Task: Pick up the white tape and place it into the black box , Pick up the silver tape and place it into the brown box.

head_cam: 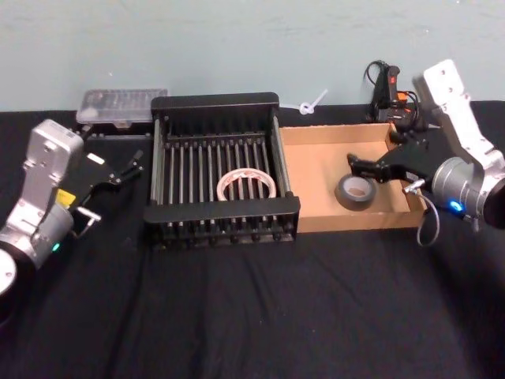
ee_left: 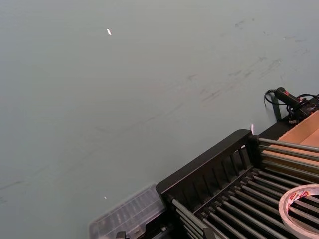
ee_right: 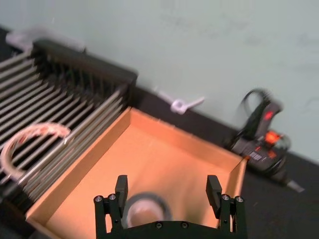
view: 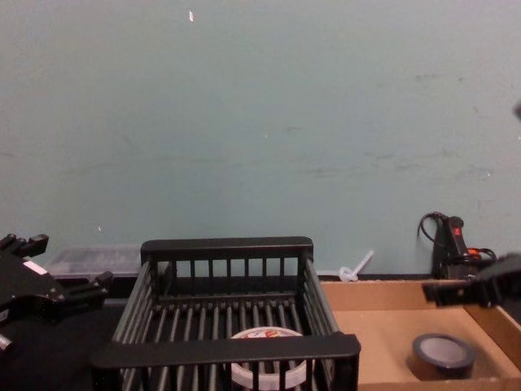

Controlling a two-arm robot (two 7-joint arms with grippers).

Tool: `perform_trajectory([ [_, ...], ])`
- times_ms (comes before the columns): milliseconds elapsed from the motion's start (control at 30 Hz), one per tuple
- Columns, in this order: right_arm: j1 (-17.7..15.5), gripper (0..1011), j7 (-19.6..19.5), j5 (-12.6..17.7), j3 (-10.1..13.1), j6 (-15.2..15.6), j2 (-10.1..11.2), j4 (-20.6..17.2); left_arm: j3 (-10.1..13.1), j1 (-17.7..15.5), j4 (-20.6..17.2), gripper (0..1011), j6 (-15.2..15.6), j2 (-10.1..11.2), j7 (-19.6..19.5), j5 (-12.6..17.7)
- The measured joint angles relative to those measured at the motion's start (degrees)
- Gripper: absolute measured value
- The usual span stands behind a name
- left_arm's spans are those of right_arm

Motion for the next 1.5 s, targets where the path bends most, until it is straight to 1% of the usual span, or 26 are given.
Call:
perform_trajectory([
  [67, -1.07, 1002, -1.3, -0.48, 0.78, -2.25, -0.41, -0.69, 0.0, 0.0, 0.0, 1001, 0.0, 0.0, 0.0, 0.0],
  [100, -2.01, 1002, -2.58, -1.07, 1.49, -4.6, -0.85, -1.17, 0.0, 0.0, 0.0, 1001, 0.0, 0.0, 0.0, 0.0],
  [133, -2.01, 1002, -2.58, -1.07, 1.49, -4.6, -0.85, -1.17, 0.0, 0.0, 0.0, 1001, 0.0, 0.0, 0.0, 0.0],
  [200, -3.79, 1002, -4.4, -2.08, 2.56, -8.65, -1.57, -1.68, 0.0, 0.0, 0.0, 1001, 0.0, 0.0, 0.0, 0.0],
  [267, -4.72, 1002, -5.54, -2.98, 2.87, -10.88, -1.87, -1.77, 0.0, 0.0, 0.0, 1002, 0.0, 0.0, 0.0, 0.0],
  [300, -5.53, 1002, -6.58, -3.98, 3.1, -12.81, -2.14, -1.77, 0.0, 0.0, 0.0, 1002, 0.0, 0.0, 0.0, 0.0],
  [333, -5.53, 1002, -6.58, -3.98, 3.1, -12.81, -2.14, -1.77, 0.0, 0.0, 0.0, 1001, 0.0, 0.0, 0.0, 0.0],
  [367, -6.31, 1002, -7.63, -4.88, 3.34, -14.52, -2.4, -1.67, 0.0, 0.0, 0.0, 1001, 0.0, 0.0, 0.0, 0.0],
  [500, -8.0, 1002, -10.06, -7.15, 3.99, -18.51, -3.18, -0.3, 0.0, 0.0, 0.0, 1002, 0.0, 0.0, 0.0, 0.0],
  [700, -9.15, 1002, -11.37, -8.88, 4.72, -20.26, -3.8, 1.22, 0.0, 0.0, 0.0, 1001, 0.0, 0.0, 0.0, 0.0],
  [967, -10.35, 1002, -11.48, -9.16, 6.41, -20.15, -4.74, 1.68, 0.0, 0.0, 0.0, 1001, 0.0, 0.0, 0.0, 0.0],
  [1500, -10.22, 1002, -11.46, -9.16, 6.08, -20.16, -4.57, 1.68, 0.0, 0.0, 0.0, 1001, 0.0, 0.0, 0.0, 0.0],
])
